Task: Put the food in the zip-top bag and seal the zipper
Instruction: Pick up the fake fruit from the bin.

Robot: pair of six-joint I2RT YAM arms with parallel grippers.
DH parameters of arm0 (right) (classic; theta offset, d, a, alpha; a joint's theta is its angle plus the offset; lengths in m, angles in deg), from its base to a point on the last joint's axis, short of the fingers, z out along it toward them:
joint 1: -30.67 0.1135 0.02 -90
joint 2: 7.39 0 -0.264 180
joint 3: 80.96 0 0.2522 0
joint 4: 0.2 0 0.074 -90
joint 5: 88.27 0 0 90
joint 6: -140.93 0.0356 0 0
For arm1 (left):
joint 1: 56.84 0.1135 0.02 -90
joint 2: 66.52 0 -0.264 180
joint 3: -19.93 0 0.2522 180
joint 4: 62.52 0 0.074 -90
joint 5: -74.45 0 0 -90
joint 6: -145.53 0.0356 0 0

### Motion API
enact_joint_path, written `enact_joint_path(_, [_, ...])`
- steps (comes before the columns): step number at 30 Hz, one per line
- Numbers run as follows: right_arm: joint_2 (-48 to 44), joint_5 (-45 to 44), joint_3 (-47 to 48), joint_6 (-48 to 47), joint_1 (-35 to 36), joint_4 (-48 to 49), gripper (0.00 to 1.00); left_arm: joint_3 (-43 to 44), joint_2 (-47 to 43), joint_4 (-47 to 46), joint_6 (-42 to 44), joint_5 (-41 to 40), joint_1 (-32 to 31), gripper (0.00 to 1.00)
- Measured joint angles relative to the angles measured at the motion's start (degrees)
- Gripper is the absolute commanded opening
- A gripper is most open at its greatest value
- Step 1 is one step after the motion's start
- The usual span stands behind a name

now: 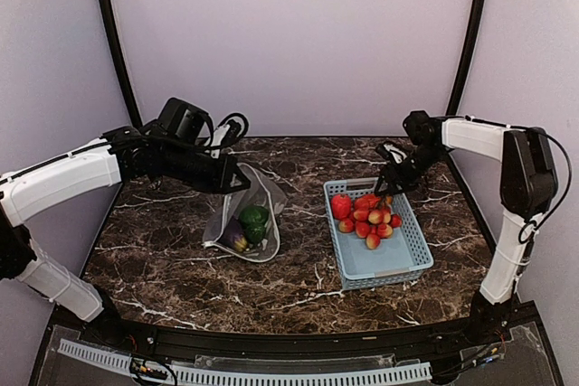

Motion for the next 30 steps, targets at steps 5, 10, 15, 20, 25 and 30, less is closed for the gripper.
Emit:
enact_joint_path(5, [1.5,0.2,2.4,0.4,0.3,0.2,0.56,-0.5,-0.3,0.0,0.1,-0.1,0.0,0.01])
enact_joint_path(10, [3.7,0.2,4.1,0.7,0.8,0.4,0.49,-0.5,-0.6,0.0,0.5,-0.7,0.0,0.01])
enact_joint_path(15, [5.3,0.1,5.0,1.1,2.2,0.5,0.39,-0.5,-0.6,0.0,0.8,-0.7,0.0,0.01])
enact_joint_path(20, [5.8,0.3,5.9,1.4,2.8,0.4,0.26,-0.7,-0.5,0.0,0.9,-0.7,0.0,0.01])
enact_joint_path(25, [6.0,1.1,6.5,1.7,2.8,0.4,0.15,-0.9,-0.5,-0.5,0.9,-0.7,0.0,0.01])
enact_joint_path(30, [7.3,2.3,7.5,1.7,2.8,0.5,0.15,-1.0,-0.5,-1.1,0.9,-0.6,0.0,0.01])
